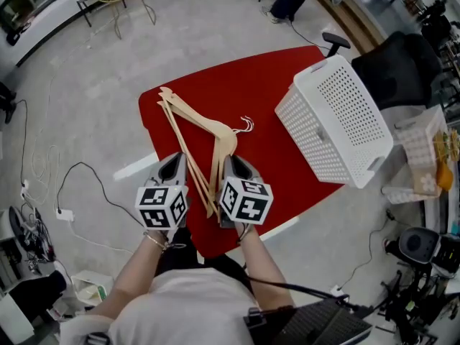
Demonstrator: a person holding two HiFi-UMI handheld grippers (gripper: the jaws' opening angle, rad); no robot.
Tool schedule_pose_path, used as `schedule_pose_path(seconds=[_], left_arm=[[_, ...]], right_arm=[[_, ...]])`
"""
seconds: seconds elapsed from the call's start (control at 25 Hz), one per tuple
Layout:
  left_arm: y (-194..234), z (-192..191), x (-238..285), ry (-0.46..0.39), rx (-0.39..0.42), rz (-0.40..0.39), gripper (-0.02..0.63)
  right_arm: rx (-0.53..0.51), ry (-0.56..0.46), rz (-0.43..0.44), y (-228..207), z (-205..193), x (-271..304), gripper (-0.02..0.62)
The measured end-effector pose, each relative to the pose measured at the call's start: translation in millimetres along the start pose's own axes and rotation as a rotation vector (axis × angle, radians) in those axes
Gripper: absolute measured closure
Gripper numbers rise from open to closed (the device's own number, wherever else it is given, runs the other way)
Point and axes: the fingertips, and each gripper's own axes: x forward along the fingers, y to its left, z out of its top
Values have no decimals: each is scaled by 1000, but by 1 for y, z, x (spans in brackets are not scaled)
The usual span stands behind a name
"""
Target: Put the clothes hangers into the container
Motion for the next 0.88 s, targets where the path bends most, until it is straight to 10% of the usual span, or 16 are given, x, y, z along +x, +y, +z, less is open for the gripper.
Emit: schedule_pose_path(seconds=[0.88], left_arm=[[47, 1, 61, 78, -11, -57, 604]], right_arm=[[-69, 174, -144, -20, -20, 81, 388]])
